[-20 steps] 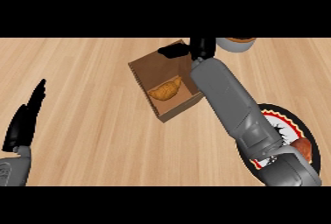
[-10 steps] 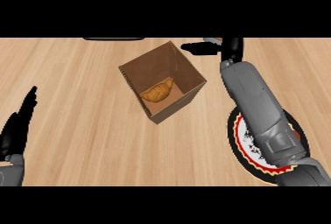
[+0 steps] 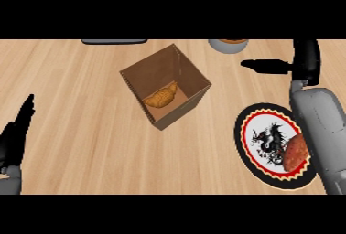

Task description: Pick the croissant from the plate and place it in the cardboard box

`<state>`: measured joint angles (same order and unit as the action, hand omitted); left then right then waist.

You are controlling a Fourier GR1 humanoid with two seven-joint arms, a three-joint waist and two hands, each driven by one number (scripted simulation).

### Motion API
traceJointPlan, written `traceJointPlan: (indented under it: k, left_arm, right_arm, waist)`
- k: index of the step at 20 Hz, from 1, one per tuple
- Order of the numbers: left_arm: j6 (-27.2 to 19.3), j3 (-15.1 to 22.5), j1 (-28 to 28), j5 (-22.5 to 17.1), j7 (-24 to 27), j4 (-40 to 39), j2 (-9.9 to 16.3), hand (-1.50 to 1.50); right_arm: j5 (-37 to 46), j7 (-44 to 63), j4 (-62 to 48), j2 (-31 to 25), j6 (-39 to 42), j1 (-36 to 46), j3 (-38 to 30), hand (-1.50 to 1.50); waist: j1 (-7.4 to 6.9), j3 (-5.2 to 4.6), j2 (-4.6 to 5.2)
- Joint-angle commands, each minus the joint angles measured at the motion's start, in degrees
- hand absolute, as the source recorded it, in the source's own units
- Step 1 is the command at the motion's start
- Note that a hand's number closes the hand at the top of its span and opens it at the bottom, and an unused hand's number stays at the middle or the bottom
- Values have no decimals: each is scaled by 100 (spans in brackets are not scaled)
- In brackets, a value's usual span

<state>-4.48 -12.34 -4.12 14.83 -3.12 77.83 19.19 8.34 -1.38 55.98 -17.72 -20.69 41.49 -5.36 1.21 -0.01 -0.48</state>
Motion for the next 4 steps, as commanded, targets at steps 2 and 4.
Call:
traceJointPlan:
  k: [2, 4]
  left_arm:
    - [55, -40, 214, -23, 103, 112, -6, 0]
    - [59, -21, -32, 3, 39, -77, -21, 0]
  right_arm:
    - [-261, 119, 1392, -527, 757, -1398, 8, -150]
    - [-351, 571, 2010, -782, 1158, -1661, 59, -150]
  waist:
    - [-16, -1, 8]
    - [-4, -3, 11]
